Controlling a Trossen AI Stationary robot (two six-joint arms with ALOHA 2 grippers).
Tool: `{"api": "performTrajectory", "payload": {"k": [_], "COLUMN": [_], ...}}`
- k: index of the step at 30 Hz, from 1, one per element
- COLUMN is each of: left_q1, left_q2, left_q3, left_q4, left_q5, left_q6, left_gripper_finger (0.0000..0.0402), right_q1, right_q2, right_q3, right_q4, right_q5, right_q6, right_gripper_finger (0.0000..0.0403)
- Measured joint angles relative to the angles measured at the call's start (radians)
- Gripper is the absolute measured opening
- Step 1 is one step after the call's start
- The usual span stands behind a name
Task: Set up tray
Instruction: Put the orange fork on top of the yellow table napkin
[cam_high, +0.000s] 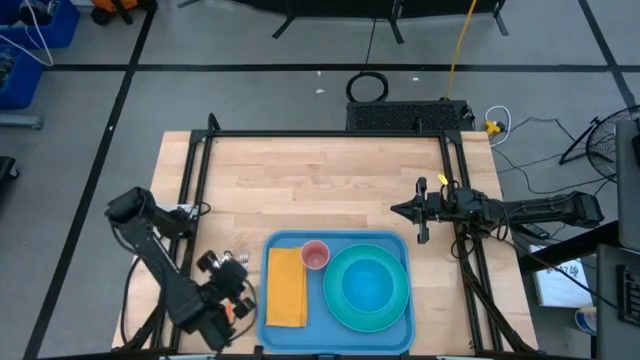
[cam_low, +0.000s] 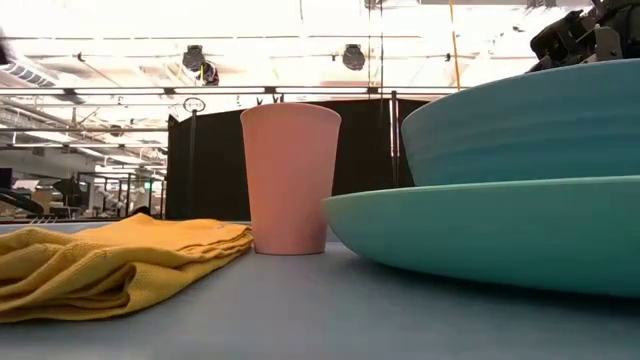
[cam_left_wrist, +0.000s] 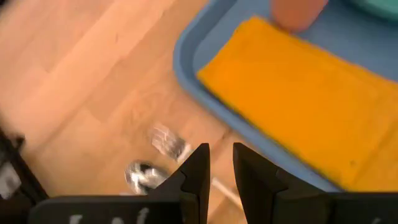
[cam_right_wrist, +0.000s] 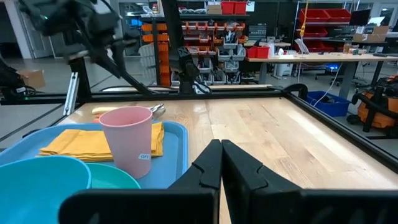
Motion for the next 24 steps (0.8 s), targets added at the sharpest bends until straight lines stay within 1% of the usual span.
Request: {"api": "performTrajectory", "payload": {"k": [2, 5, 9, 12, 15, 18, 24], "left_q1": [-0.014, -0.010, 0.024, 0.059, 0.102, 0.143, 0.207], "left_q2": [-0.024, -0.040, -0.053, -0.051, -0.051, -0.051, -0.051], "left_q3": [-0.062, -0.161, -0.279, -0.331, -0.361, -0.364, -0.363], "left_q4": [0.042, 0.143, 0.294, 0.365, 0.407, 0.451, 0.487], "left_q5": [0.007, 0.015, 0.139, 0.221, 0.281, 0.332, 0.371], "left_q6": [-0.062, -0.105, -0.124, -0.179, -0.233, -0.242, -0.235], "left_gripper_finger": [0.0075, 0.0075, 0.0074, 0.0081, 0.0101, 0.0133, 0.0199], "right_q1": [0.000, 0.000, 0.000, 0.000, 0.000, 0.000, 0.000], "right_q2": [-0.008, -0.014, -0.014, -0.014, -0.014, -0.014, -0.014], "right_q3": [0.000, 0.000, 0.000, 0.000, 0.000, 0.000, 0.000], "right_q4": [0.000, -0.002, -0.002, -0.002, -0.001, -0.001, -0.001], "right_q5": [-0.009, -0.051, -0.053, -0.053, -0.053, -0.053, -0.052], "right_q6": [-0.009, -0.040, -0.046, -0.046, -0.044, -0.045, -0.044], "right_gripper_finger": [0.0000, 0.0000, 0.0000, 0.0000, 0.0000, 0.0000, 0.0000]}}
